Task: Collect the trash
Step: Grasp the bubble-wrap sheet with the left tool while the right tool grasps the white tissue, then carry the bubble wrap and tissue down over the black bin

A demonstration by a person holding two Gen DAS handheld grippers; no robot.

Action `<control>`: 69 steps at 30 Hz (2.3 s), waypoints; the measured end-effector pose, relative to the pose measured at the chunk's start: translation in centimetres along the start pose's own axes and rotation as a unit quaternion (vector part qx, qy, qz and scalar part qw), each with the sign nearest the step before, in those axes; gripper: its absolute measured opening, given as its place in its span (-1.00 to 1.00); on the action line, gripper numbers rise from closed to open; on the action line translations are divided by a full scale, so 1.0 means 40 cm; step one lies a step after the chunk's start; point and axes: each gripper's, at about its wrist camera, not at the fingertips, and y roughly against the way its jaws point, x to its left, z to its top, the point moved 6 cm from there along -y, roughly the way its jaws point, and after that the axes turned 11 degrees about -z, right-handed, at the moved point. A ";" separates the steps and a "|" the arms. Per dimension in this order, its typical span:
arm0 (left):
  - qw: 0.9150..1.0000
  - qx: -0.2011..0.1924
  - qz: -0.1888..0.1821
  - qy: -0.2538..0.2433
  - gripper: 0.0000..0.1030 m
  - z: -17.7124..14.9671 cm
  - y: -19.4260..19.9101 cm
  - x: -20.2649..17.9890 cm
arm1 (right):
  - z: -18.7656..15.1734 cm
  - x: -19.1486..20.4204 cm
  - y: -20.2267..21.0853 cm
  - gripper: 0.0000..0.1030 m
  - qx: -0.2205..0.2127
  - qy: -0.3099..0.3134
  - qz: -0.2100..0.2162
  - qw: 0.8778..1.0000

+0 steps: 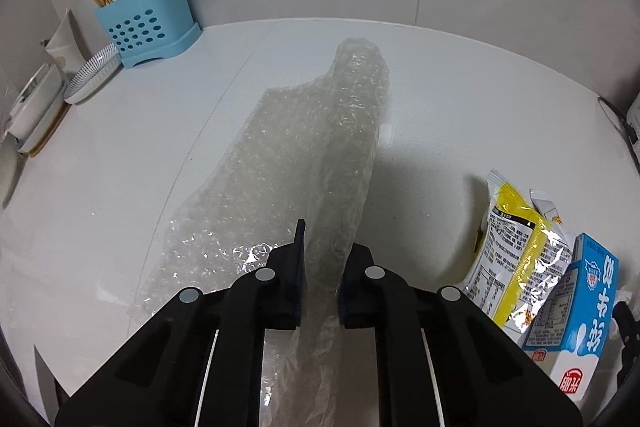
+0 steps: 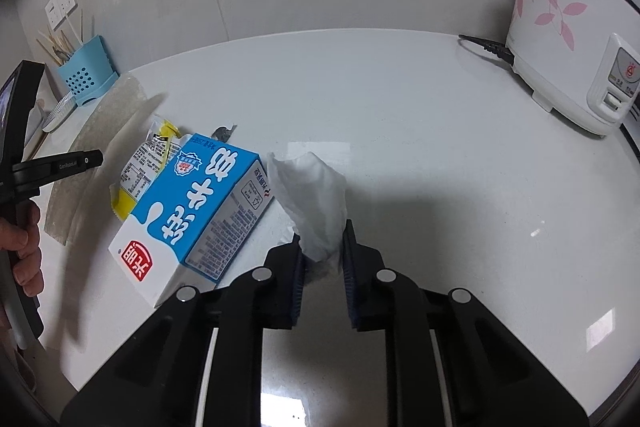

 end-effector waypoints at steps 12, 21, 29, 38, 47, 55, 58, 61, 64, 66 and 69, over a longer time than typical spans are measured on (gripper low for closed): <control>0.999 -0.049 -0.015 -0.009 -0.80 -0.073 0.208 0.016 | -0.023 -0.015 0.174 -0.70 -0.032 -0.017 0.001 0.999; 0.996 -0.081 -0.046 -0.001 -0.80 -0.178 0.361 0.035 | -0.065 -0.009 0.317 -0.69 -0.065 -0.022 0.009 0.998; 0.990 -0.113 -0.084 -0.009 -0.80 -0.314 0.496 -0.007 | -0.138 0.020 0.458 -0.69 -0.110 -0.002 -0.003 0.994; 0.981 -0.163 -0.101 -0.029 -0.80 -0.452 0.640 -0.007 | -0.242 0.064 0.576 -0.69 -0.156 0.010 0.001 0.988; 0.973 -0.195 -0.118 -0.037 -0.80 -0.640 0.714 -0.004 | -0.374 0.108 0.662 -0.69 -0.194 0.015 0.011 0.981; 0.966 -0.221 -0.128 -0.044 -0.80 -0.800 0.732 -0.017 | -0.500 0.131 0.672 -0.69 -0.204 0.025 0.010 0.979; 0.966 -0.221 -0.126 -0.043 -0.80 -0.850 0.712 -0.017 | -0.556 0.135 0.647 -0.69 -0.196 0.025 0.009 0.980; 0.967 -0.215 -0.131 -0.041 -0.80 -0.900 0.678 -0.018 | -0.609 0.140 0.618 -0.69 -0.189 0.029 0.003 0.982; 0.970 -0.205 -0.127 -0.040 -0.80 -0.952 0.634 -0.022 | -0.659 0.142 0.583 -0.69 -0.178 0.029 0.003 0.984; 0.972 -0.194 -0.130 -0.039 -0.80 -0.985 0.607 -0.027 | -0.691 0.140 0.556 -0.69 -0.169 0.025 0.000 0.985; 0.973 -0.187 -0.124 -0.048 -0.80 -1.034 0.570 -0.037 | -0.738 0.149 0.516 -0.69 -0.155 0.028 -0.001 0.987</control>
